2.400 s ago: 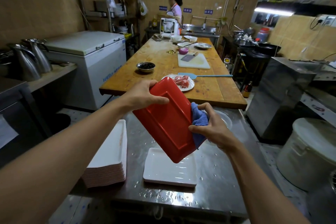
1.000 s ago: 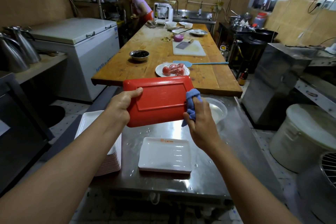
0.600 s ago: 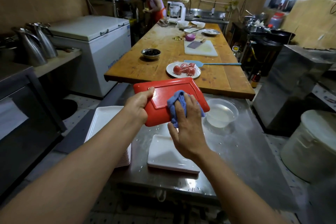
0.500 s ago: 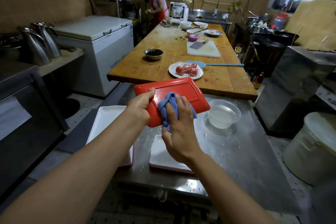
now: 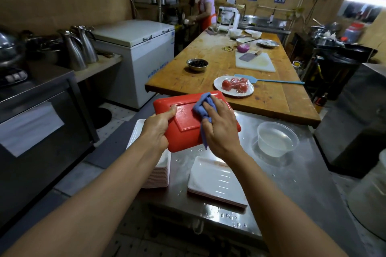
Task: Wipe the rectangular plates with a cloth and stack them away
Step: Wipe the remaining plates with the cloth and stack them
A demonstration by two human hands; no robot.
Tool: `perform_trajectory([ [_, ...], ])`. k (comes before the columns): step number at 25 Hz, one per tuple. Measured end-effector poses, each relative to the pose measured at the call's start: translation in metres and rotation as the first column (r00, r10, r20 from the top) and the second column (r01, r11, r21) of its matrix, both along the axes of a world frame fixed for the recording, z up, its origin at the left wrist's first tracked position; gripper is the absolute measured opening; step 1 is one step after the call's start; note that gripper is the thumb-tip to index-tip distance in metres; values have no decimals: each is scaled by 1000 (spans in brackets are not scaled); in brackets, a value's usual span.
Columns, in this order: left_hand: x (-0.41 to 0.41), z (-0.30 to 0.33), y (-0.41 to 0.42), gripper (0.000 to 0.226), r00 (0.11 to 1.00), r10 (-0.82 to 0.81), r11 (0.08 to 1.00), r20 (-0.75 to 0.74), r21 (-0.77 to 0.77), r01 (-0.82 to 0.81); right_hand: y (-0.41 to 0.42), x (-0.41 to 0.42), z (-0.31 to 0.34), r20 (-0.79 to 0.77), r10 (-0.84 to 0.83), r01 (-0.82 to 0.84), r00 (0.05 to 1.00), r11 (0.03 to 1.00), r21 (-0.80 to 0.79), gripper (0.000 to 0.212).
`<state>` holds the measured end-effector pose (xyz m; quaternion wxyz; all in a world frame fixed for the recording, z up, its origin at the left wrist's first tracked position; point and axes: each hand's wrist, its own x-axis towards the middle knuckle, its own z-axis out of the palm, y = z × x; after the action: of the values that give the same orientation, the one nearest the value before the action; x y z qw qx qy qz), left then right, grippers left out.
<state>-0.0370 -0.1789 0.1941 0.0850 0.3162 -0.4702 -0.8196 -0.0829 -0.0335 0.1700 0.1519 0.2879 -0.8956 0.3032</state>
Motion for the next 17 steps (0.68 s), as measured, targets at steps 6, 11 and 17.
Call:
perform_trajectory([
  [6, 18, -3, -25, 26, 1000, 9, 1000, 24, 6, -9, 3, -15, -13, 238, -71, 127, 969, 965, -231, 38],
  [11, 28, -8, -45, 14, 1000, 8, 1000, 17, 10, -8, 1, -19, -22, 467, -79, 259, 881, 906, -335, 22],
  [17, 33, -13, -65, 21, 996, 41, 979, -76, -195, -55, -7, -23, -29, 468, -157, 256, 870, 954, -156, 23],
])
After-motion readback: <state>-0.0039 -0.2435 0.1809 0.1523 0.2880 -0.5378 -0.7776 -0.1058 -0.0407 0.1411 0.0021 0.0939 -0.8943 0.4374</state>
